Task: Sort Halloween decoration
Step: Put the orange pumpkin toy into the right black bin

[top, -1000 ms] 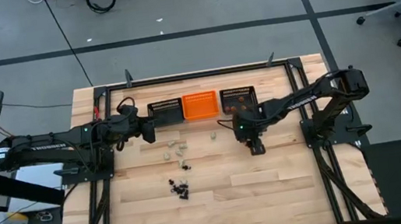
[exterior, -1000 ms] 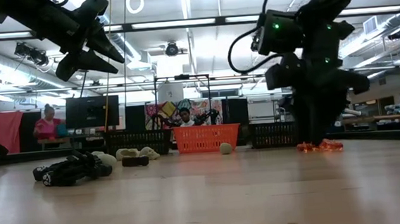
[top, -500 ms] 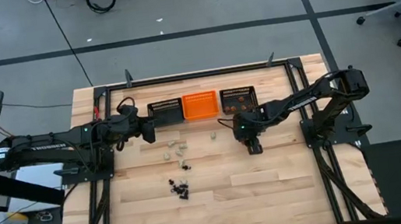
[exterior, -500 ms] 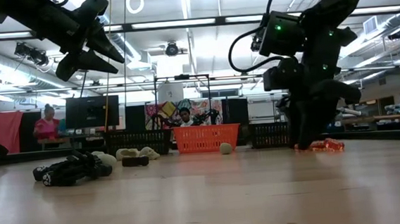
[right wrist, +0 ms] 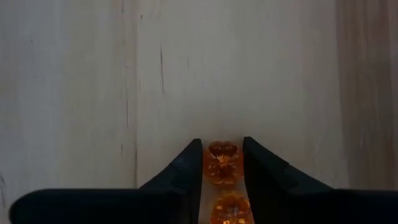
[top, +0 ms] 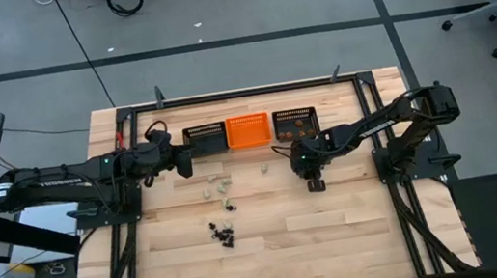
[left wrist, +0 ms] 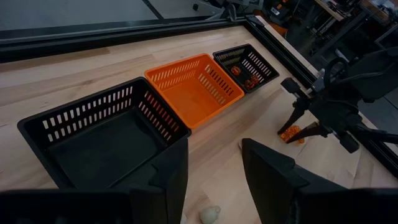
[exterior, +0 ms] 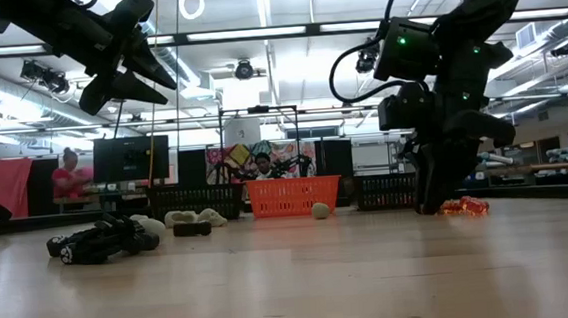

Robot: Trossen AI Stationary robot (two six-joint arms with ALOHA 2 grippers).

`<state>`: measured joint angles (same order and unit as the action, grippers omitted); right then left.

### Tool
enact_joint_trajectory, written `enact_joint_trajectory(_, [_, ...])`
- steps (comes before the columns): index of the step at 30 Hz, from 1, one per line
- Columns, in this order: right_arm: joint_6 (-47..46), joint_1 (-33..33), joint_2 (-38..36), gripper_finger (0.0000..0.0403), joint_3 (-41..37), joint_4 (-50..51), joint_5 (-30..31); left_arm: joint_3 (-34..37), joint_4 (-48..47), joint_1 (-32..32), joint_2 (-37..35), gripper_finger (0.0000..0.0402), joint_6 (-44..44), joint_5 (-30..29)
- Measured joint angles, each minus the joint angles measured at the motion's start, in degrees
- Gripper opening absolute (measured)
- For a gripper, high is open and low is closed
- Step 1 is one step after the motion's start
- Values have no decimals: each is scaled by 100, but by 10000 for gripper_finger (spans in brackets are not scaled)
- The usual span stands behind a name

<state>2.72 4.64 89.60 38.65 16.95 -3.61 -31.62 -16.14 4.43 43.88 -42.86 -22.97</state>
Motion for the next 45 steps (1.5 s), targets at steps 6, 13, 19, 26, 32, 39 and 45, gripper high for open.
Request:
enact_joint_trajectory(6, [303,-5,46,101,465,366,-48,0,0,0,0,157,-1,-1])
enact_joint_trajectory(13, [892,0,39,102,1222,761,60,0,2,0,2,157,-7,-1])
enact_joint_trajectory(19, [1482,81,35,103,1766,1181,706,0,1,0,0,157,-47,-1])
enact_joint_trajectory(26, [1817,438,31,103,2092,1383,1848,0,1,-3,1,157,-50,-1])
enact_joint_trajectory(32, [1890,786,31,103,2127,1416,2627,0,2,-15,0,157,-124,1])
enact_joint_trajectory(39, [1830,1413,28,103,2129,1411,2163,0,2,-15,2,157,-134,1])
enact_joint_trajectory(45, [1786,1941,28,103,2021,1374,1748,0,2,-15,0,157,-146,1])
